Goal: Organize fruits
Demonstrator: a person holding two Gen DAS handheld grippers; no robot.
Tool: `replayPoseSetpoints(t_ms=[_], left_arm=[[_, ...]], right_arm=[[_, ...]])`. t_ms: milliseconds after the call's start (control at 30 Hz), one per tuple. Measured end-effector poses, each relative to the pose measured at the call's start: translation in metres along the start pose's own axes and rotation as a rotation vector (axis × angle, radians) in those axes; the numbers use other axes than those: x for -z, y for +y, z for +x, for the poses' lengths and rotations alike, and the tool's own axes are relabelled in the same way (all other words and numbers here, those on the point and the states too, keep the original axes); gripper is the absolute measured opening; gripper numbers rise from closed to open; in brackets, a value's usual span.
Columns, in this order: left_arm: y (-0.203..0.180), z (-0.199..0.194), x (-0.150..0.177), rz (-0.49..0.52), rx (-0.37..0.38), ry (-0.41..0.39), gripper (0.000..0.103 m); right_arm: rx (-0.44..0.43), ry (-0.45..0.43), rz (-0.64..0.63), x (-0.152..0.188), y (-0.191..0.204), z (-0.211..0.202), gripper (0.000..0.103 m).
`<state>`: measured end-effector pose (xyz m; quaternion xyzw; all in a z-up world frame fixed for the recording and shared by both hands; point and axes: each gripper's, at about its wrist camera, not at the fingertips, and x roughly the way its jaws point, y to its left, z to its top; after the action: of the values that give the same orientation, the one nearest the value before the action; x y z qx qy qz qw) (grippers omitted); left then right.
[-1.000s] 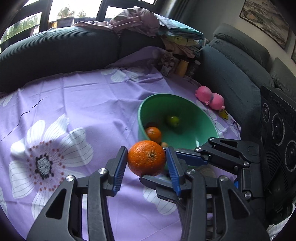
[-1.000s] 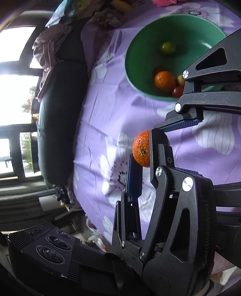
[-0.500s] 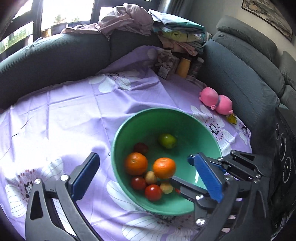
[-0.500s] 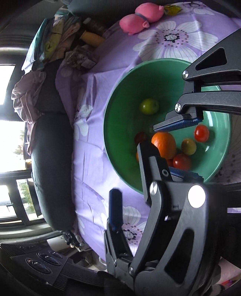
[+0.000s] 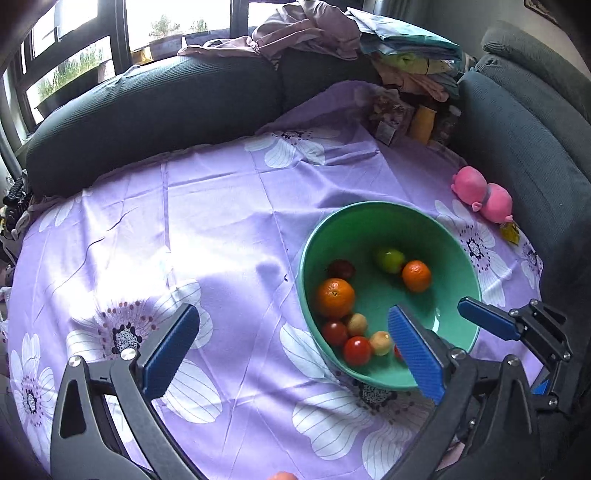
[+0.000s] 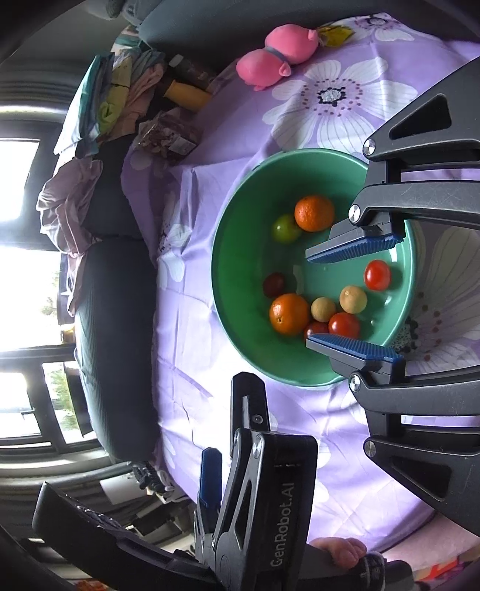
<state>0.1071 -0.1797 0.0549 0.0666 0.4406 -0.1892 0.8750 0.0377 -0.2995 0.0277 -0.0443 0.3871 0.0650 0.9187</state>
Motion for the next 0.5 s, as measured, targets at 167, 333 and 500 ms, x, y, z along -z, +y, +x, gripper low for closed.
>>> replayPoseSetpoints(t_ms=[167,333,500], left_arm=[[-0.004,-0.004,0.0,0.022,-0.019,0.002,0.102],[-0.01,-0.004,0.0,0.041,-0.036,0.006,0.102],[-0.017,-0.006,0.003,0.07,-0.064,-0.026,0.102]], right_arm=[[0.005,-0.009,0.001,0.0,-0.001,-0.007,0.04],[0.013,-0.011,0.006,0.001,-0.003,-0.009,0.04],[0.021,-0.011,0.009,0.002,-0.004,-0.01,0.04]])
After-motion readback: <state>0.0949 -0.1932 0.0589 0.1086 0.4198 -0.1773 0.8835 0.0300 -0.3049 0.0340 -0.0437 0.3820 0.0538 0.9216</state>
